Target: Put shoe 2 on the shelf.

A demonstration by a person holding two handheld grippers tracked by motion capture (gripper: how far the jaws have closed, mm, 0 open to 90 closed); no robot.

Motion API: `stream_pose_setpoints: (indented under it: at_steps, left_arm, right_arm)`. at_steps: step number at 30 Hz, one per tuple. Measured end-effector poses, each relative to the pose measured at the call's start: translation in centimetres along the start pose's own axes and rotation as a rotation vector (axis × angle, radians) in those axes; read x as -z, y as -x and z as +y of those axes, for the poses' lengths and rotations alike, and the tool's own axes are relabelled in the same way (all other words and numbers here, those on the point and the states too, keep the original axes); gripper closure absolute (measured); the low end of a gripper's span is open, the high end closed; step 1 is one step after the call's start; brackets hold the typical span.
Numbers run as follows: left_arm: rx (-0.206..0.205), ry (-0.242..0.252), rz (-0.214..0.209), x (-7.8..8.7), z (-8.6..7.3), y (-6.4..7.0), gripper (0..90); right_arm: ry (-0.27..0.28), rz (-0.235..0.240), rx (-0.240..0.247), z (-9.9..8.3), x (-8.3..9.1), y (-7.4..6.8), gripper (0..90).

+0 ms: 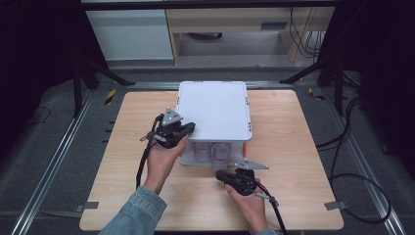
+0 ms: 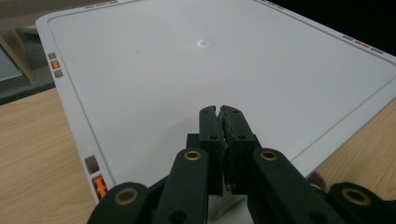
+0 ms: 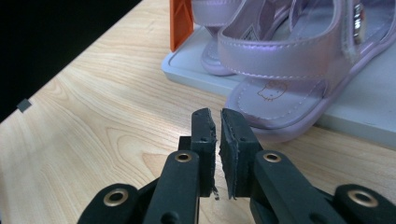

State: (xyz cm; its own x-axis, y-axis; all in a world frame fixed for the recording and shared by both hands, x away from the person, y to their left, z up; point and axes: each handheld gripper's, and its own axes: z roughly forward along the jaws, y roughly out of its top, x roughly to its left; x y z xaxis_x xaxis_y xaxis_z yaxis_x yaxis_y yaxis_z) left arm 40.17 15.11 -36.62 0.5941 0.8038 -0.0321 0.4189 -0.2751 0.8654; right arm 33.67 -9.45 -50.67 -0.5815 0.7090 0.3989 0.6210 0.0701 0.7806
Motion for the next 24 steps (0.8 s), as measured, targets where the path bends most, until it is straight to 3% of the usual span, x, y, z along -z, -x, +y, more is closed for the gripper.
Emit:
stream_pose_setpoints:
  at_steps: [24]
  left_arm:
    - [0.002,0.003,0.001,0.0,0.0,0.0,87.0]
  right_arm:
    - [-0.045,-0.040,0.032,0.2,-1.4,0.1,87.2]
